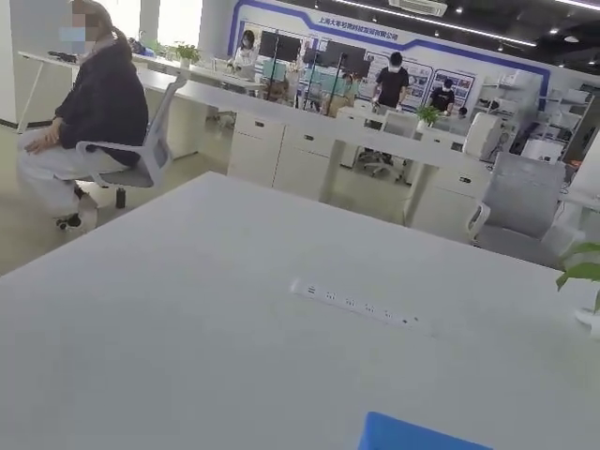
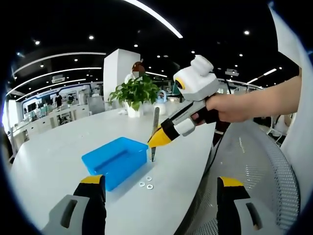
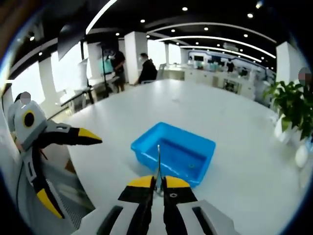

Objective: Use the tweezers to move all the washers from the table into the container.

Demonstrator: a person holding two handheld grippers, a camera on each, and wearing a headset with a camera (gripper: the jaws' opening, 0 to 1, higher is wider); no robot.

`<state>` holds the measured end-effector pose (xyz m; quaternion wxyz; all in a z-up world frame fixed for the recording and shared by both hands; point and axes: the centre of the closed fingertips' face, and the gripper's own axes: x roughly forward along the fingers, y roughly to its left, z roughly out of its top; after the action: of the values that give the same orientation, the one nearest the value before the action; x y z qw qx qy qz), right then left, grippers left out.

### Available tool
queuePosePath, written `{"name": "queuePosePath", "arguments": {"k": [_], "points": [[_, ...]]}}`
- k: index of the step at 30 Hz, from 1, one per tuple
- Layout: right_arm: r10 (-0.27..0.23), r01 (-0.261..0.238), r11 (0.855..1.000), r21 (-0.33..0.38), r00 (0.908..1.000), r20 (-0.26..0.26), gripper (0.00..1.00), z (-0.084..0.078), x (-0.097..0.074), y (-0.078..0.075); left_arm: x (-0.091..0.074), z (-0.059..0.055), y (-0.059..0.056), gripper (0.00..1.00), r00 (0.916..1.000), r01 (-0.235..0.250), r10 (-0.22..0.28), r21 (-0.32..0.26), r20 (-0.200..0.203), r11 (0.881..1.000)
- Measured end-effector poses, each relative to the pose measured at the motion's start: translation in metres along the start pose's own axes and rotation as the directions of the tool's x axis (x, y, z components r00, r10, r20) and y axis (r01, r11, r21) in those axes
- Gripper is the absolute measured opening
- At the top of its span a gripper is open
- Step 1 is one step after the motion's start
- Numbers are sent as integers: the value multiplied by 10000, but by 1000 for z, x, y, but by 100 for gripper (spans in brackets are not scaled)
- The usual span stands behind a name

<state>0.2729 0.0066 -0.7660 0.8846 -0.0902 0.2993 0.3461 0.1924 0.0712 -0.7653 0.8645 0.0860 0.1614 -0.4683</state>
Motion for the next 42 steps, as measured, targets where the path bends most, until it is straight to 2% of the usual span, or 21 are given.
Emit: {"name": "queuePosePath", "arguments": {"k": [7, 11, 20, 28, 38, 42], "points": [[21, -32, 9997, 250, 9990, 452, 4, 26, -4, -6, 0, 0, 1, 96, 10000, -60, 60, -17, 14, 10000], [23, -32, 9999, 147, 9982, 607, 4, 40, -2, -10, 0, 0, 2, 96, 10000, -93, 93, -6, 7, 10000], [57, -53, 9999, -88, 9987, 498, 4, 57, 15, -19, 0, -1, 1, 96, 10000, -60, 60, 4, -43, 10000], [221, -222, 9998, 2, 9994, 259, 4, 61, 42, -29, 0, -2, 0, 96, 9999, -24, 24, 35, -132, 10000], [393, -383, 9988, 298, 9987, -327, 4, 50, 70, -49, 1, -5, 0, 95, 9996, 7, -7, 23, -268, 10000], [429, -408, 9986, 332, 9970, -637, 4, 43, 78, -50, 1, -3, -1, 96, 9999, 54, -53, 43, -148, 10000]]}}
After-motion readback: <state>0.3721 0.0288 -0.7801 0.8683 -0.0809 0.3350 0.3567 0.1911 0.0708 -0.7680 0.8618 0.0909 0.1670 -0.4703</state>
